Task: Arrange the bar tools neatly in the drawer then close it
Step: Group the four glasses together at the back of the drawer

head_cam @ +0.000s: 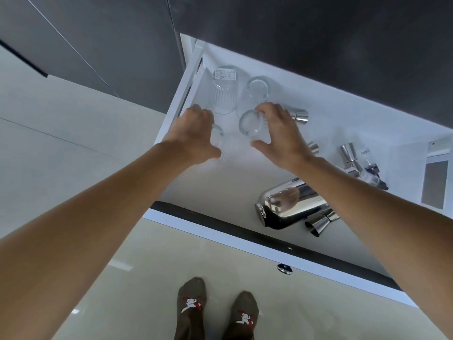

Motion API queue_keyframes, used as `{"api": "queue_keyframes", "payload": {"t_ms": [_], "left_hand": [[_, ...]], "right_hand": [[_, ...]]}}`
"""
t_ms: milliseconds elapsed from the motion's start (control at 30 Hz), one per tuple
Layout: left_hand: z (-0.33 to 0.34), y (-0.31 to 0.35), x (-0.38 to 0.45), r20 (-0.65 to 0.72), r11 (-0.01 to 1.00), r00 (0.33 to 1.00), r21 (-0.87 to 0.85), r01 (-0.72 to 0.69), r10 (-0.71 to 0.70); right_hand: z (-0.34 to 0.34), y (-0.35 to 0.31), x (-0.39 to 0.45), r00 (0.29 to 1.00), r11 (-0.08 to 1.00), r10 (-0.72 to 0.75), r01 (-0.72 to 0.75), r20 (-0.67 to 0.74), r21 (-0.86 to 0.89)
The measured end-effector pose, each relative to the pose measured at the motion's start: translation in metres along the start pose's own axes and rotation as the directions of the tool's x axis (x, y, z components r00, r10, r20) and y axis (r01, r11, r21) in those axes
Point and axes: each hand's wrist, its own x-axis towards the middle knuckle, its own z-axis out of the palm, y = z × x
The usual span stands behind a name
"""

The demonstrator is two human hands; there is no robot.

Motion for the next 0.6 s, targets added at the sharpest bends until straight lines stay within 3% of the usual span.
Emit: {"api": "queue_keyframes", "payload": {"t_ms": [133,233,600], "left_hand": [[-0.002,0.005,0.018,-0.073,1.0,0.997,-0.011,0.017,-0.018],[-0.004,0.007,0.031,-0.121,1.0,0.992,-0.014,0.021,-0.023],[-0.005,0.007,0.044,-0.163,1.0,0.986,0.011,0.018,-0.016]], "right_hand": [[0.011,-0.011,0.006,0.978,0.967,0.175,-0.148,-0.118,0.206],[0.013,-0.017,0.01,0.953,0.927,0.273,-0.225,-0.13,0.3],[0.02,-0.026,0.011,0.926,0.884,0.362,-0.304,-0.109,0.354]]}}
